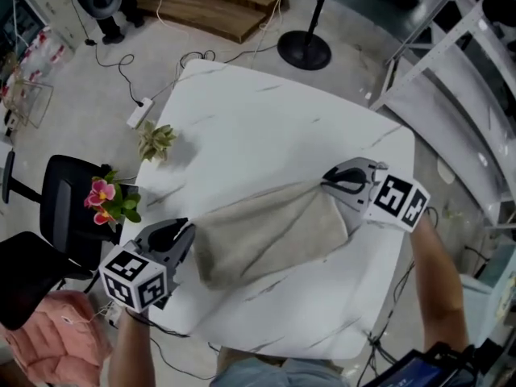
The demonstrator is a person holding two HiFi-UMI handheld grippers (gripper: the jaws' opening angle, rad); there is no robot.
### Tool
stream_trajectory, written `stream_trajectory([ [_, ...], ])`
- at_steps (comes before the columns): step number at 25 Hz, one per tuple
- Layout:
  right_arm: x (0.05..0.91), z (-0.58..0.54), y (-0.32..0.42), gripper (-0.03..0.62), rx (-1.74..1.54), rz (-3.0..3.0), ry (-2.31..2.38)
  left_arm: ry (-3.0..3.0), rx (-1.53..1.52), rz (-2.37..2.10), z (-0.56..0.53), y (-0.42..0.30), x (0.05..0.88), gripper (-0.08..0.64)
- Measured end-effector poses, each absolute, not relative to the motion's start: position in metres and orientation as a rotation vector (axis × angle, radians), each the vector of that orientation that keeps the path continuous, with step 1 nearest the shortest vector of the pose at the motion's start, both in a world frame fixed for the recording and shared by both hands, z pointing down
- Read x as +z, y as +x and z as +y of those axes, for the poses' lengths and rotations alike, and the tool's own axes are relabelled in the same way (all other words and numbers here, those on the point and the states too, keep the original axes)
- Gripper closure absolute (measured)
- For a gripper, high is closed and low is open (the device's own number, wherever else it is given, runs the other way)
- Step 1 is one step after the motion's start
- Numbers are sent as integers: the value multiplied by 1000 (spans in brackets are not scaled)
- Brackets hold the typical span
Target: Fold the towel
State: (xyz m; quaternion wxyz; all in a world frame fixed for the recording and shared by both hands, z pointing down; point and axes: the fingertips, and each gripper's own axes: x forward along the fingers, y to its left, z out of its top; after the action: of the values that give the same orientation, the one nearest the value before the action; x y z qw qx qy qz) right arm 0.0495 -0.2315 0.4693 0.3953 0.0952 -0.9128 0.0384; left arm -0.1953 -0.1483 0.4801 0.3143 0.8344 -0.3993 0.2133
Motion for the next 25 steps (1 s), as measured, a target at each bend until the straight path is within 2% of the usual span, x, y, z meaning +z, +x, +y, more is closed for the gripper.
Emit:
stream_trajectory([
  [12, 523, -251, 42, 558, 103, -2213, 253, 2067, 622, -1114, -171, -205, 519, 503],
  [15, 518, -254, 42, 534, 124, -2240, 303, 2036, 648, -1149, -174, -209, 521, 498],
  [17, 501, -258, 43, 479, 182, -2313, 349, 2027, 643, -1211, -177, -216, 514, 459],
  [19, 475, -259, 45, 463, 219, -2385, 401, 2035, 633, -1275, -179, -224, 502, 372],
  [21, 452, -254, 50, 463, 207, -2418, 437, 2040, 609, -1330, -176, -234, 488, 353],
  [23, 435, -240, 53, 465, 140, -2424, 439, 2058, 590, -1376, -169, -240, 471, 359],
  [25, 427, -214, 52, 477, 72, -2401, 406, 2118, 581, -1373, -158, -231, 454, 410],
])
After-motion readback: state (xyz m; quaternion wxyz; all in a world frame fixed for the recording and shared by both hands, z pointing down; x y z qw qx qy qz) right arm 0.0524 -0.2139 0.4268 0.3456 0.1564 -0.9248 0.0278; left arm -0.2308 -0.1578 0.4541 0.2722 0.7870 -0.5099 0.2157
